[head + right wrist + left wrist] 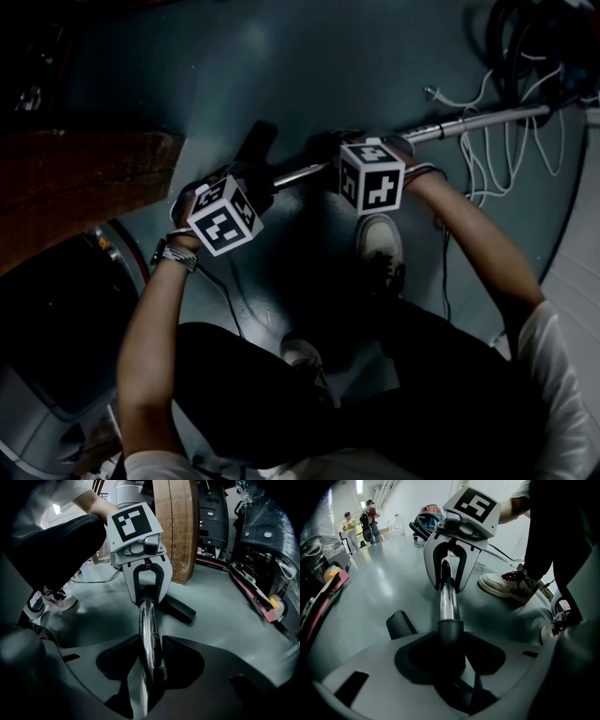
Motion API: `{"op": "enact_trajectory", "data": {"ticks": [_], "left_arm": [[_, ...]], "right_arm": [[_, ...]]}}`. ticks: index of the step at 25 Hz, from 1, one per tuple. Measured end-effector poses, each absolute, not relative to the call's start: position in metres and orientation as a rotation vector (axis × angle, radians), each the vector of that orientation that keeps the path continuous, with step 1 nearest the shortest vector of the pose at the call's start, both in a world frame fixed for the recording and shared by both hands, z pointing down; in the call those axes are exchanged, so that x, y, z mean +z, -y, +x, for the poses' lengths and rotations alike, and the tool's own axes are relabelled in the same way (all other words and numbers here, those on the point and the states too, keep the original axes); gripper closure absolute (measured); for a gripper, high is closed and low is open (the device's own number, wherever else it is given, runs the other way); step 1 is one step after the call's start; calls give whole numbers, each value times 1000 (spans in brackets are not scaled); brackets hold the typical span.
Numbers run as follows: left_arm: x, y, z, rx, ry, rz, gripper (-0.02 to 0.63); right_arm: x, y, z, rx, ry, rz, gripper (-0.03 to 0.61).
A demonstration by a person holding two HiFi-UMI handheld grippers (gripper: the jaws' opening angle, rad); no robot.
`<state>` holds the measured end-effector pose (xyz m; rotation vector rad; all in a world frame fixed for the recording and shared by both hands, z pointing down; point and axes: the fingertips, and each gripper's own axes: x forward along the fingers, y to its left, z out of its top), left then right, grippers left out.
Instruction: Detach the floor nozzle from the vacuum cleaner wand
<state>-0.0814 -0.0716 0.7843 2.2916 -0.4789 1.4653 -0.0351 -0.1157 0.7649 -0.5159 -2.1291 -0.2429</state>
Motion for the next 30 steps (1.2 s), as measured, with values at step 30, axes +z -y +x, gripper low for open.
{"op": "enact_trajectory", "data": {"ticks": [30], "left_arm": [[785,78,-91,1449,599,2139,433]], "right_arm": [[776,117,-45,-303,2068,-536,413]]}}
